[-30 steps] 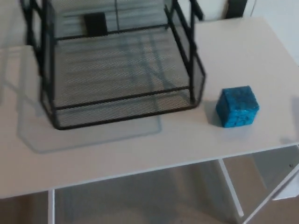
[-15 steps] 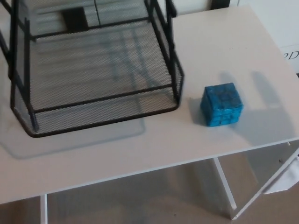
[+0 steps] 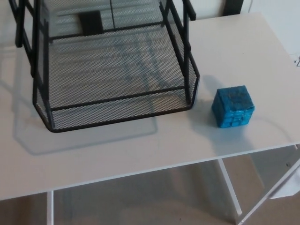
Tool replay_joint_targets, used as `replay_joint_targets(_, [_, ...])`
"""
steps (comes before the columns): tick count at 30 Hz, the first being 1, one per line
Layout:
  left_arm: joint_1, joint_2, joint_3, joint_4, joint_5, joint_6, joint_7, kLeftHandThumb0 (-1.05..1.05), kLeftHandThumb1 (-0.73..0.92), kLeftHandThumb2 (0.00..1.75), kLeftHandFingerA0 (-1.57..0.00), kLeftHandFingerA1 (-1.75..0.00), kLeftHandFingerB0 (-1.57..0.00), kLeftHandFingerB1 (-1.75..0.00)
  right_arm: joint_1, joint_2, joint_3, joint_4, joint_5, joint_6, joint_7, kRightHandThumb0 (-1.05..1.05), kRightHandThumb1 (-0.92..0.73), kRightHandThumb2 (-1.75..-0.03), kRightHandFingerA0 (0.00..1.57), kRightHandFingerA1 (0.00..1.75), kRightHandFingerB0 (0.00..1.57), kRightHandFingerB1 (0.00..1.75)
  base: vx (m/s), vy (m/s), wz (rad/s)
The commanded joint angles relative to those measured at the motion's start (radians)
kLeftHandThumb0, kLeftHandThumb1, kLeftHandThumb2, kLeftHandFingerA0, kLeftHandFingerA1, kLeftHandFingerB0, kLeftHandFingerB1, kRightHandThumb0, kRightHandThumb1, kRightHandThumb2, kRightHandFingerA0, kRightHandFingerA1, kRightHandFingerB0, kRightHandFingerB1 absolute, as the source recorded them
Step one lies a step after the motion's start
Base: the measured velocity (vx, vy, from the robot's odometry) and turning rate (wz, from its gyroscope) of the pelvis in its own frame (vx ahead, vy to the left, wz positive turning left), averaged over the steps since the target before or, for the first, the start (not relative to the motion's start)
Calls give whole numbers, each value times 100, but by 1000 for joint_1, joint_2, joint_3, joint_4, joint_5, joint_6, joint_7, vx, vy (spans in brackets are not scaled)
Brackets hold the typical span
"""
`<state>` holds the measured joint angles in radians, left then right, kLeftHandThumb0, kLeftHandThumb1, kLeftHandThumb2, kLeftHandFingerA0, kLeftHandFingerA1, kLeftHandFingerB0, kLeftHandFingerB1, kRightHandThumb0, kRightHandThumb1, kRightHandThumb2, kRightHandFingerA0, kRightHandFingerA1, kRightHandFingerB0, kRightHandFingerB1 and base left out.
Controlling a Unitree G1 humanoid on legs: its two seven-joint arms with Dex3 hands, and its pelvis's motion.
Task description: The robot walks towards a desk on which a file tray is kept in the middle and a cube is kept to its right. The robot lifts the cube using its right hand and places it on the file tray.
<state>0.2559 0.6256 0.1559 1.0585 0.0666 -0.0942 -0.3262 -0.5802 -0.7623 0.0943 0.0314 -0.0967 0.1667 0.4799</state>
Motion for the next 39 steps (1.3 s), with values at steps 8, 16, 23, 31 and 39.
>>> replay_joint_targets(8, [-7, 10, -26, -7, 9, -27, 27, -67, 68, 95, -24, -49, -15, -43, 6, 66, 141, 83, -134, 12, 27, -51, -54, -57, 11, 38, 18, 28, 0, 0, 0])
replay_joint_targets(16, [-36, 14, -56, 30, 31, -50, 37, -64, 84, 65, -42, -44, -29, -35, -13, 148, 254, 165, -205, -12, 8, -55, -47, -71, 15, 48, 18, 37, 0, 0, 0])
replay_joint_targets(23, [-49, 14, -73, 48, 32, -59, 42, -66, 84, 65, -41, -41, -26, -33, -25, 160, 369, 191, -313, 2, 58, -58, -55, -57, 16, 45, 17, 30, 0, 0, 0])
replay_joint_targets(31, [-45, 15, -79, 35, 22, -50, 32, -65, 84, 65, -41, -41, -24, -31, -8, 185, 413, 248, -356, 26, 54, -55, -55, -58, 13, 42, 18, 29, 0, 0, 0])
replay_joint_targets(39, [-29, 25, -107, 26, 43, -61, 47, -65, 84, 65, -40, -41, -25, -32, -4, 251, 397, 358, -380, -3, -47, -55, -54, -58, 16, 43, 22, 29, 0, 0, 0])
